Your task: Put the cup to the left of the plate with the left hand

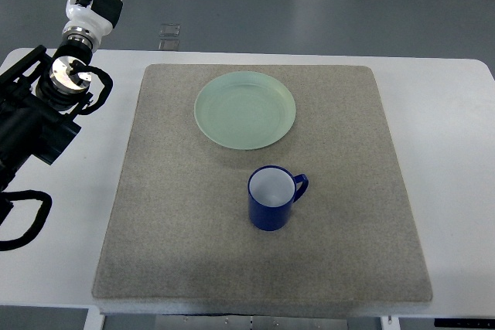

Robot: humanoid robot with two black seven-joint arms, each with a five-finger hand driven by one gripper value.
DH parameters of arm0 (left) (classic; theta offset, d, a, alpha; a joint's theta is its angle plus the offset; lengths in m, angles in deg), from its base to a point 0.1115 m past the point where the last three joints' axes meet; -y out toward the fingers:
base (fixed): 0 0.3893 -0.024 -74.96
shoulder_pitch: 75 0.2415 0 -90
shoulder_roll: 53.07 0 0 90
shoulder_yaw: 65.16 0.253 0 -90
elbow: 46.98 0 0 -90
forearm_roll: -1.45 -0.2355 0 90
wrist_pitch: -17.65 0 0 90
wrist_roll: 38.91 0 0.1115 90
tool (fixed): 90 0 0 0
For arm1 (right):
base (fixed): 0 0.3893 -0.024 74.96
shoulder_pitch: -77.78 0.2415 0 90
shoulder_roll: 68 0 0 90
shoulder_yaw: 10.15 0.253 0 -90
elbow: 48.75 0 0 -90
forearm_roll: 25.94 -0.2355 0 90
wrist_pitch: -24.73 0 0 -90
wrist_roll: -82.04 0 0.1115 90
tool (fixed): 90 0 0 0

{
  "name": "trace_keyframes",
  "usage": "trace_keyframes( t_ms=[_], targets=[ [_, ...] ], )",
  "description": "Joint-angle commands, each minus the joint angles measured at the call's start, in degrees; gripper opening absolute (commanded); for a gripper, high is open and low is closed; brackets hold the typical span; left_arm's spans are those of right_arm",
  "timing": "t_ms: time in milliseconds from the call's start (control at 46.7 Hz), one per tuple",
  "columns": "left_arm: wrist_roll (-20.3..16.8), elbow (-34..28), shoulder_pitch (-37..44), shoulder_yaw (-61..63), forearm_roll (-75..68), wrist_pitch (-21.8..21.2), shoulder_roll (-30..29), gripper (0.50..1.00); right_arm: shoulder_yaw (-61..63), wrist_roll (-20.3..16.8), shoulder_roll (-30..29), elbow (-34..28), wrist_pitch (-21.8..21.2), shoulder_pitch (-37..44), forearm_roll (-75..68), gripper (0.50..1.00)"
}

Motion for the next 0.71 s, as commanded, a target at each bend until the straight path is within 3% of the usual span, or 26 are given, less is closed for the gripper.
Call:
trace_keyframes(
  t_ms=[0, 449, 685],
  targets=[
    [0.02, 0.09, 0.0, 0.0, -0.03, 0.0, 0.0, 0.996, 0.0, -0.01, 0.0, 0.04, 0.0, 0.0, 0.0, 0.932],
    [0.02, 2.9, -0.53, 0.0, -0.38, -0.52, -0.97, 0.996, 0.0, -0.01, 0.0, -0.04, 0.0, 0.0, 0.0, 0.932],
    [0.02, 11.77, 0.26, 0.53, -0.56, -0.52, -3.87, 0.996, 0.0, -0.01, 0.0, 0.04, 0.0, 0.0, 0.0, 0.932]
  ],
)
